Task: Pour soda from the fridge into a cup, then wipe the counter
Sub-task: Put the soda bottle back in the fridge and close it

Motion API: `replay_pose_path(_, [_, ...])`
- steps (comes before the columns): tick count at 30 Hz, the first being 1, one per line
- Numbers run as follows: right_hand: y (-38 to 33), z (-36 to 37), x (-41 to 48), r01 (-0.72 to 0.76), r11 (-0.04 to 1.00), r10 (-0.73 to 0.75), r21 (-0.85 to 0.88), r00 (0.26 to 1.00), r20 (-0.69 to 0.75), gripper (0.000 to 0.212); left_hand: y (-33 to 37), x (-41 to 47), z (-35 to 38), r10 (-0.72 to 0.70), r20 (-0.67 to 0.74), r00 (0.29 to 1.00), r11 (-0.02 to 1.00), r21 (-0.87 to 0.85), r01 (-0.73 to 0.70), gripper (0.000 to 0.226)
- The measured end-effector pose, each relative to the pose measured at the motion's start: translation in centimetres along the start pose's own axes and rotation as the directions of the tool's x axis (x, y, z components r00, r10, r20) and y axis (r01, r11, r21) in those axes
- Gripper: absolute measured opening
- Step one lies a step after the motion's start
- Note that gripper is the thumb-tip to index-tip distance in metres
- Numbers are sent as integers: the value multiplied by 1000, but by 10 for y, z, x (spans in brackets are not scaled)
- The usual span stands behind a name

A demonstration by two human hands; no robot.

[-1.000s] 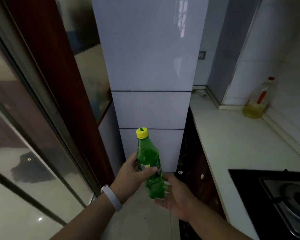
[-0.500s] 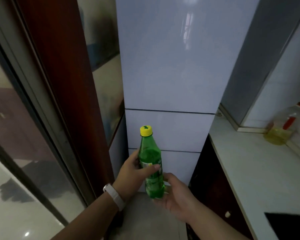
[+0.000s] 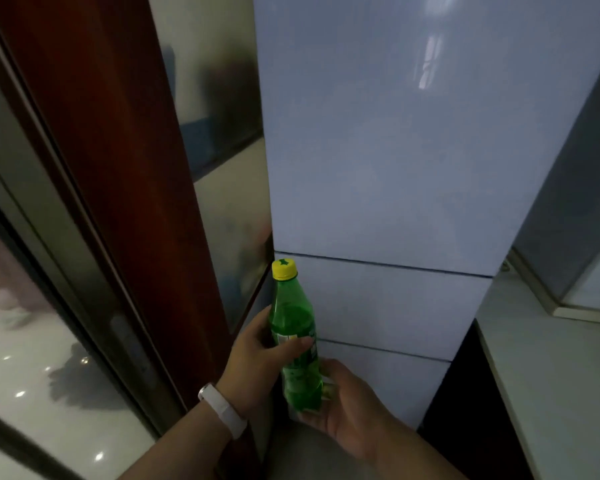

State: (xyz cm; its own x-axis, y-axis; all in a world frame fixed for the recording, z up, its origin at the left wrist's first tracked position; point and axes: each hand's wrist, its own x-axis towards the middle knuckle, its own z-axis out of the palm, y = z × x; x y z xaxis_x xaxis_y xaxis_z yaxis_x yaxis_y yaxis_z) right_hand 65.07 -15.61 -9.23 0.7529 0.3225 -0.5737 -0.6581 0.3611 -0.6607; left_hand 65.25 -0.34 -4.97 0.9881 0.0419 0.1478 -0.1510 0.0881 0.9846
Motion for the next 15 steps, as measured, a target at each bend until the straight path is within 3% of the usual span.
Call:
replay_pose_path(9, [-80,-12,56,4,970,34,-241,988,151,28,16,61,15,-42,-193,980,998,-52,32,47])
replay_pose_path(15, [-131,7,69,64,830,74,-554,972,223,19,33,88,13,-70,-276,959,989,-146,31,42])
